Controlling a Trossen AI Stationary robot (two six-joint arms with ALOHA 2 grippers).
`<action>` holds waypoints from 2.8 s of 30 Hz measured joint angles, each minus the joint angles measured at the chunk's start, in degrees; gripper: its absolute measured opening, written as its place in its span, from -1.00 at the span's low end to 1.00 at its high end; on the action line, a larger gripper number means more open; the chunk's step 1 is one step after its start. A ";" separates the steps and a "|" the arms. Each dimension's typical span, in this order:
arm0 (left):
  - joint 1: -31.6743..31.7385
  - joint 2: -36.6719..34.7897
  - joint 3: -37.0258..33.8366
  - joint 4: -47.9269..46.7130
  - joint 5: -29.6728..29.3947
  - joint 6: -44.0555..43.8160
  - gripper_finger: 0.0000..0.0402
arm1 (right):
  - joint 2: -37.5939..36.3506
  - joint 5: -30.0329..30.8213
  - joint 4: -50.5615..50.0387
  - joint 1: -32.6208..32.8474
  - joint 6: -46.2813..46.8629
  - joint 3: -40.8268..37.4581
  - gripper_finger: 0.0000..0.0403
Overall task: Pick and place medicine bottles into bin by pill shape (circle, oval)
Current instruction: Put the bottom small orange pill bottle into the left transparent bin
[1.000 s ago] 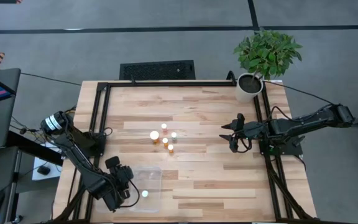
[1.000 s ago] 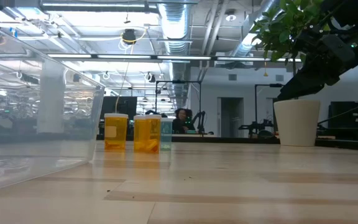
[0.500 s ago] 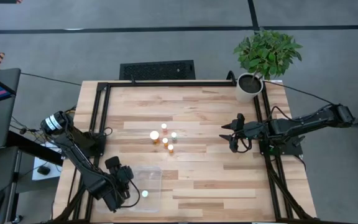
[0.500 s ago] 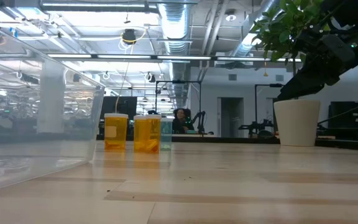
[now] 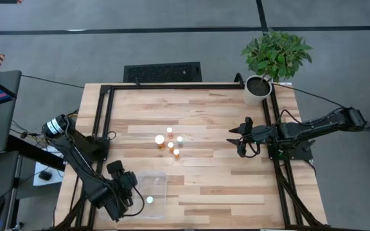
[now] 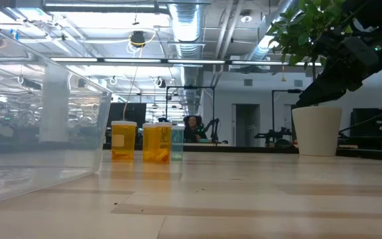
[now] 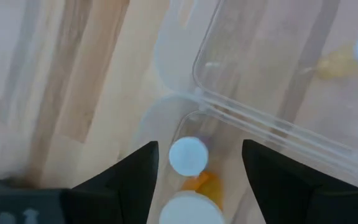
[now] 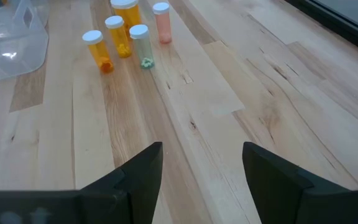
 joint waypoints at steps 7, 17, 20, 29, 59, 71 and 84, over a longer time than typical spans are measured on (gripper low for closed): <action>5.72 -0.63 6.38 -6.56 -5.29 9.93 0.13 | 0.00 0.00 -0.02 0.00 -0.07 -0.02 0.16; 25.05 -8.58 7.03 3.10 -10.42 39.01 0.13 | 0.00 -0.02 -1.01 0.00 -0.07 -0.02 0.16; 30.89 -9.76 7.03 10.51 -8.90 50.01 0.13 | 0.01 -0.02 -1.03 0.00 -0.07 -0.02 0.16; 47.85 -9.86 4.56 23.04 2.78 67.85 0.13 | 0.00 -0.02 -1.59 0.00 -0.05 -0.02 0.16; 58.53 -9.86 -11.55 31.80 13.96 67.22 0.44 | 0.00 -0.02 -3.41 0.00 -0.48 -0.02 0.16; 55.05 -9.86 -11.28 39.55 15.50 66.48 0.48 | 0.00 -0.02 -3.41 0.00 -0.46 -0.02 0.16; 48.34 -7.39 -10.39 50.50 15.98 71.21 0.48 | 0.00 0.00 -3.32 0.00 -0.45 -0.02 0.16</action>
